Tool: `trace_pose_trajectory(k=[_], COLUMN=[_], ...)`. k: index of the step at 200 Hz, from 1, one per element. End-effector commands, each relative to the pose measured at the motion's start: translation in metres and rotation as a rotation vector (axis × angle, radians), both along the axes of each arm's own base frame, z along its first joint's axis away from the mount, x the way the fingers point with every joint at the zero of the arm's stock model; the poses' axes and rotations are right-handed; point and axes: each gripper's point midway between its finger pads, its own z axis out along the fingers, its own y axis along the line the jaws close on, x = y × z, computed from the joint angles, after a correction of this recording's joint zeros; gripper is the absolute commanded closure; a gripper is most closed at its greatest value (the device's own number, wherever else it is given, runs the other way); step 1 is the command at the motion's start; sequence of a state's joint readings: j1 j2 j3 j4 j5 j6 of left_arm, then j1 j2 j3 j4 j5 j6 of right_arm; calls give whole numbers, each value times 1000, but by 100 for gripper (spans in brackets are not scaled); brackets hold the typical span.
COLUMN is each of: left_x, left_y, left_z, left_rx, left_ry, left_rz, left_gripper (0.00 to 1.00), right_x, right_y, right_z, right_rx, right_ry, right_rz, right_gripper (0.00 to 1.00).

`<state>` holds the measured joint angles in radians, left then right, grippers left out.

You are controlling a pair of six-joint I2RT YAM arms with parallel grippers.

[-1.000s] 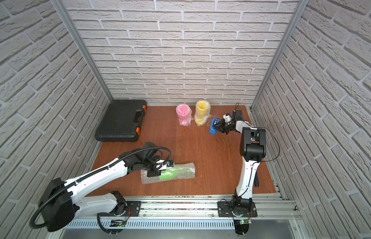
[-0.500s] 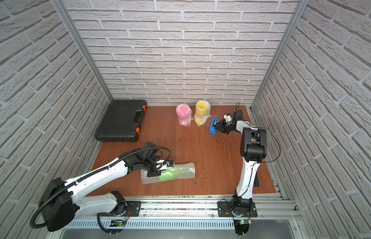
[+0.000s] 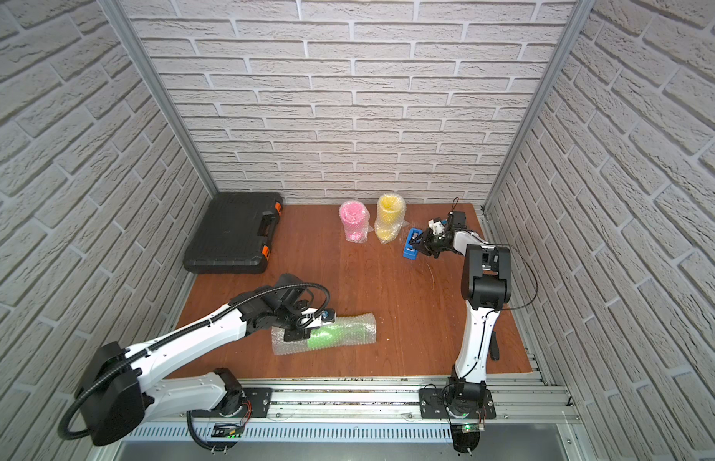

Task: Wrap wine glasses in bubble wrap
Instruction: Pull the tape from the tape cutter.

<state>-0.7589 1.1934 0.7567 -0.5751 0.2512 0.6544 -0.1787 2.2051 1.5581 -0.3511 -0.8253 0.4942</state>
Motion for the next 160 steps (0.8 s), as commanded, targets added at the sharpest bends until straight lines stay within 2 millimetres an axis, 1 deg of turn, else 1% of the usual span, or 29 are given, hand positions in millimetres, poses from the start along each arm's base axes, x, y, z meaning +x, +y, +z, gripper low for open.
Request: trace_pose_trajectory(k=[1,25,49,76,89,98,116,128,160], left_x=[-17,-17,-18,-18,-18,-18,-18,-18,-17], left_y=[22,22,22,22,22,23,23,23,23], left_z=[-24,-25,-26,-26,-26,-26,-25,-25,-25], left_rx=[121,122,127,130,130,131,130,129,130], left_ry=[83,88,95,96,97,94,93,92,89], left_rz=[4,5,3,5,5,6,7,6,8], left_gripper=[93,93,93,93,93,93,93,93,93], right_x=[-1,0,-1,0,1,1,0,-3,-17], right_y=[3,6,7,6,5,5,3,2,7], right_z=[-9,1,3,2,3,5,15,27,53], right_rx=[6,33,42,41,38,35,13,-3,-14], right_ry=[20,-1,-4,0,-1,-4,-24,-46,-80], right_rz=[3,5,2,-6,-12,-15,-25,-29,-31], right_gripper=[76,79,83,90,97,97,97,97,97])
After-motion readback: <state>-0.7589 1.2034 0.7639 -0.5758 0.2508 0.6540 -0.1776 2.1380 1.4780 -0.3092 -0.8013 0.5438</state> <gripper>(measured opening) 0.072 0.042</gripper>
